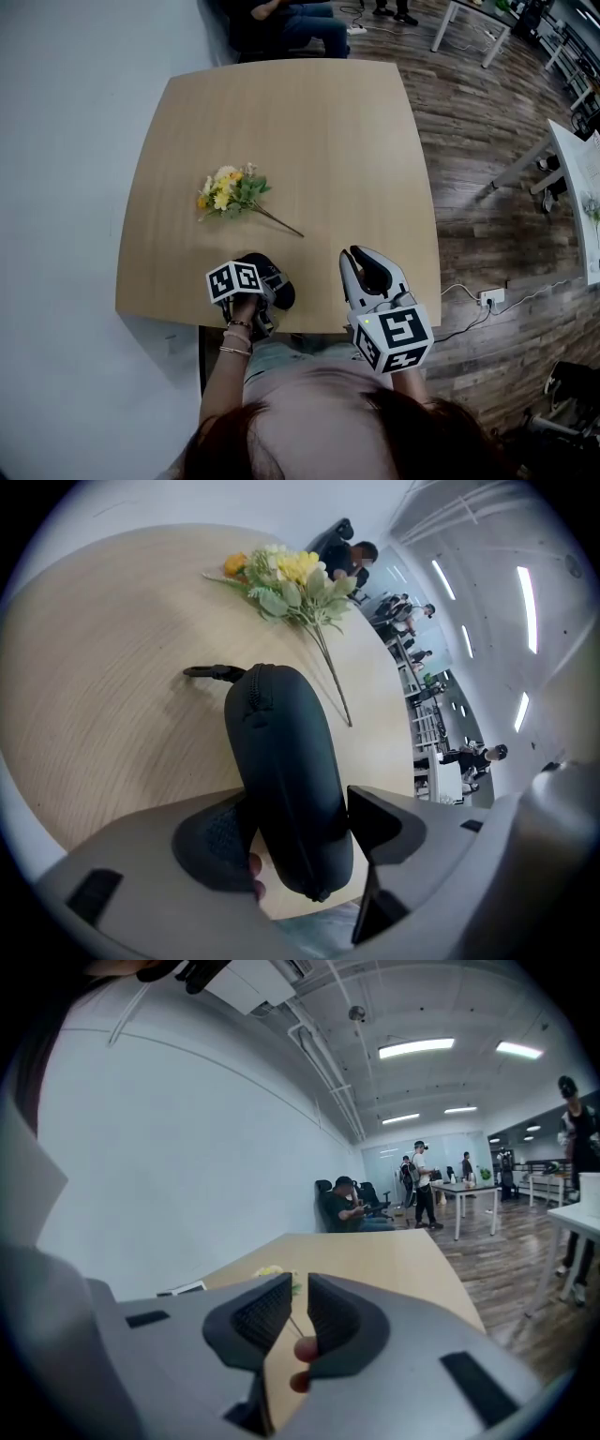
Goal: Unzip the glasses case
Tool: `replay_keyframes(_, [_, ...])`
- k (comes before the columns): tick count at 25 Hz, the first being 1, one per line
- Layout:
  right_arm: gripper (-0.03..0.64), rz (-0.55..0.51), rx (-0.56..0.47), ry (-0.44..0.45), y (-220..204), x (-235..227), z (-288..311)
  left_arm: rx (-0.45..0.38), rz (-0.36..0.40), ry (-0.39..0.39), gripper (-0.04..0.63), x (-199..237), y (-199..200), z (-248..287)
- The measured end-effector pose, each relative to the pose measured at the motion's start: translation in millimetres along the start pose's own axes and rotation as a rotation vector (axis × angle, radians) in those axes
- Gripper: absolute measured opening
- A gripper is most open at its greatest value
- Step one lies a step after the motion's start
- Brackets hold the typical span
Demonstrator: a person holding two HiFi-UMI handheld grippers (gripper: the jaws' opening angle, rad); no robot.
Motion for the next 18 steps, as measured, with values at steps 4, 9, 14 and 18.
replay_keyframes(4, [0.058,0.013,-0.007,-0.020,0.9,7.3,2.6,0.062,0.024,-0.005,0.301,-4.0,6.4,6.5])
replay_keyframes(9, [0.058,0.049,-0.026,-0.057,2.8,20.1,5.1,0.153,0.107,0.049,0.293,-9.2,8.7,10.8])
replay_keyframes(14, [0.058,0.085,-0.036,-0.093,1.7,28.4,6.9,0.226,0.199,0.085,0.267,-17.2,10.7,16.1])
replay_keyframes(18, [0.058,0.111,-0.037,-0.124,-2.0,30.1,6.6,0.272,0.221,0.078,0.265,-17.8,13.8,19.7])
Point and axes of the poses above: the fingertips, and each gripper's own axes: z forward along the fingers, x to its left, y out of its top, the point moved 8 cm from there along -z, backward along the fingers, and after that the axes turned 13 degrees about x, right-handed, at the moved point
